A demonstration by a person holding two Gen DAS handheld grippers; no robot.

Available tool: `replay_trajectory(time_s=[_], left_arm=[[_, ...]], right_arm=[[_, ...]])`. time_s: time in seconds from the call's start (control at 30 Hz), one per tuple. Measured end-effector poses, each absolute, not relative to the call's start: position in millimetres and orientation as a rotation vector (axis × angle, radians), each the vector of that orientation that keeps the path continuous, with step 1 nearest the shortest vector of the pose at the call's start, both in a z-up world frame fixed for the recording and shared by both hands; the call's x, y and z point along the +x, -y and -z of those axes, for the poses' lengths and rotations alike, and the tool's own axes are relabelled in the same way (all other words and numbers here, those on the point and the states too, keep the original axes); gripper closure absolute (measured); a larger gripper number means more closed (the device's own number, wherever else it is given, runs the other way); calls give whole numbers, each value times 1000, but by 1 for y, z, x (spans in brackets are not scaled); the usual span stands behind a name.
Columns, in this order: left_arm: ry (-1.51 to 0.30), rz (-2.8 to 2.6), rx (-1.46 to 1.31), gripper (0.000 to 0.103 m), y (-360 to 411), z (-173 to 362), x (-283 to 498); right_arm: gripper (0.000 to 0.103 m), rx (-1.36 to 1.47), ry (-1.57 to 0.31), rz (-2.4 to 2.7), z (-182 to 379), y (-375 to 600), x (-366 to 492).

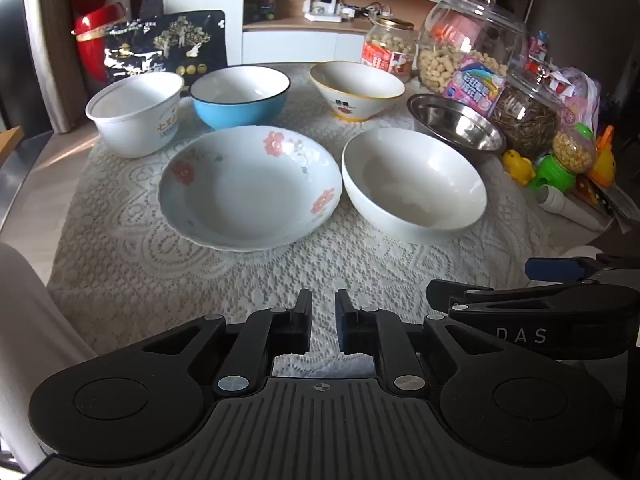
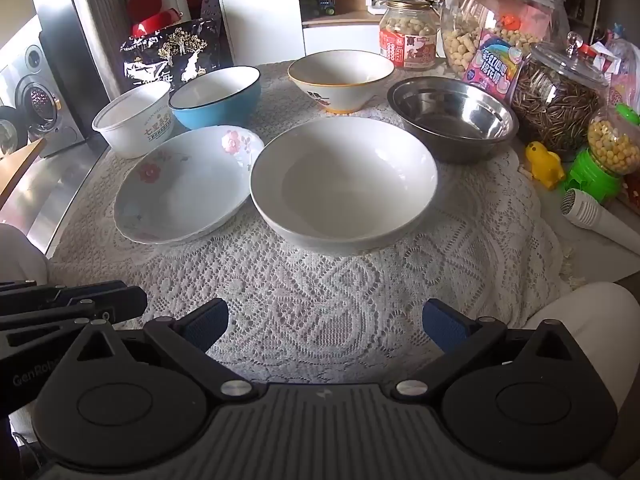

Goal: Organize plates and bowls

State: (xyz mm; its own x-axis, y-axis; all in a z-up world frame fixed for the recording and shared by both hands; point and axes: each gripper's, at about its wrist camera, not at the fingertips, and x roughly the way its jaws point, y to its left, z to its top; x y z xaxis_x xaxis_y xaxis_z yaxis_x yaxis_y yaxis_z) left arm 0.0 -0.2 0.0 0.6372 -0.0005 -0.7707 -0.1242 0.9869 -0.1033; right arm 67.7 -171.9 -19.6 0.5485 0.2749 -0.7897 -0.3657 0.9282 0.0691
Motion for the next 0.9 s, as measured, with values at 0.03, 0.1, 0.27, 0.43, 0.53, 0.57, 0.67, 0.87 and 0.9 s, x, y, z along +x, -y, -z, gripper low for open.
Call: replay_trajectory(time_s=[0.03,0.1,0.27,0.43,0.53,0.57,0.67,0.87,0.9], left_arm=[[-881,-73,-150,88,0,0,0],[-886,-80,-148,88,0,1,0],[-891,-88,-145,88,2,0,0],[-886,-83,-150,88,-3,1,0],[-885,-86,-151,88,-4,1,-1],[-887,-84,-148,88,-2,1,-1],[-881,-85,-149,88,-1,1,-3],[-880,-86,-148,88,-1,0,-3],[-879,-86,-148,88,0,0,-3]], right_arm=[[0,-105,-916,-384,20,172,68],[0,-105,-919,-385,19,172,68],[0,-105,-927,-384,18,172,67],[0,-107,-929,-386,20,171,67],[0,-107,-930,-386,23,171,66],[0,-107,-929,-386,23,171,66],[0,-106,-928,-389,23,172,65],[0,-106,-928,-389,23,172,65],[0,-106,-928,-390,23,172,65]])
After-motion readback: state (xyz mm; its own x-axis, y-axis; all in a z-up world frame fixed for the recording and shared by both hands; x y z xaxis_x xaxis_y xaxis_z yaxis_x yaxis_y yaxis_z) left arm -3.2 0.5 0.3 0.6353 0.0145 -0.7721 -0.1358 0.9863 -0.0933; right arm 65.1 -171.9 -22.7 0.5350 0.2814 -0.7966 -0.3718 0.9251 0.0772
